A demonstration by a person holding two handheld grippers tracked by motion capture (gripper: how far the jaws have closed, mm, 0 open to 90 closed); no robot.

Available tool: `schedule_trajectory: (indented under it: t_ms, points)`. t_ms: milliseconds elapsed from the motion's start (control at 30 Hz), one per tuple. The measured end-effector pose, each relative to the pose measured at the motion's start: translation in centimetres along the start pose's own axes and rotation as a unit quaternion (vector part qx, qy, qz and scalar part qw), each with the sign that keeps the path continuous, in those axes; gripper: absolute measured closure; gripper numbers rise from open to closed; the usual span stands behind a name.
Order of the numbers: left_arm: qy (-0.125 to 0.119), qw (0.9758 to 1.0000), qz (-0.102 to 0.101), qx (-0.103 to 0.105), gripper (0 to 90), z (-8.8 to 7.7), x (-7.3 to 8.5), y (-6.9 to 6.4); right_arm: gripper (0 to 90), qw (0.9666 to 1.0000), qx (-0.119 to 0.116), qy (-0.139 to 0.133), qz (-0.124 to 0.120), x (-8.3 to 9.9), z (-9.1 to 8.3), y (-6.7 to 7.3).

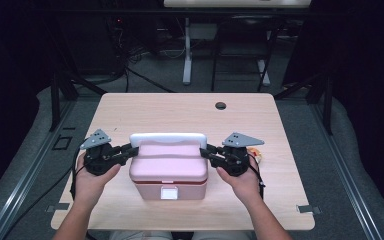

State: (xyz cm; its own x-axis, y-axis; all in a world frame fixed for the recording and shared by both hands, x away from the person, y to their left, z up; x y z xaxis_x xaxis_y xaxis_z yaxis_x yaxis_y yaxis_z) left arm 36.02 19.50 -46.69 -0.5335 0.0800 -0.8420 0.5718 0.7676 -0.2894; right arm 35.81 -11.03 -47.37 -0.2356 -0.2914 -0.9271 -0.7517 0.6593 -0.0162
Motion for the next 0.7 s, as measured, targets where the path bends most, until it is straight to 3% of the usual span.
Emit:
schedule_trajectory:
  t_ms: [167,300,367,700]
  points:
    - [-0.004,1.0000,-0.005,0.004,72.7,0.1,0.1,0.2,74.2,0.9999,-0.004,0.002,0.010,-0.1,0.0,-0.1]
    - [-0.009,0.9999,-0.006,0.008,65.3,0.1,0.0,0.0,74.3,0.9998,-0.008,-0.002,0.017,-0.1,0.0,-0.2]
    - [-0.009,0.9999,0.002,0.005,65.3,-0.2,-0.1,0.0,74.2,0.9998,-0.008,-0.003,0.019,-0.1,0.0,-0.3]
    - [-0.020,0.9998,0.002,-0.002,62.8,-1.7,-0.4,0.2,74.4,0.9998,-0.008,-0.008,0.019,-0.4,-0.1,-0.3]
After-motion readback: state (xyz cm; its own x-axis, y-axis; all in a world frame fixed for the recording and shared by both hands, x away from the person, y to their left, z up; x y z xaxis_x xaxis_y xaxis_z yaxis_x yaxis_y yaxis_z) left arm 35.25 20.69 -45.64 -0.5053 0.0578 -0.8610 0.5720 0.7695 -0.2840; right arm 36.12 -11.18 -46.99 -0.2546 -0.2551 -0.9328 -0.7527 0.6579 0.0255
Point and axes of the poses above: each handheld gripper's, and its own axes: z roughly forward along the jaws, x roughly out of its underside, y roughly to its left, the point moved 5 cm from there along z, roughly forward along the jaws, and after that the axes turned 10 degrees about -z, right-handed, at the moved point
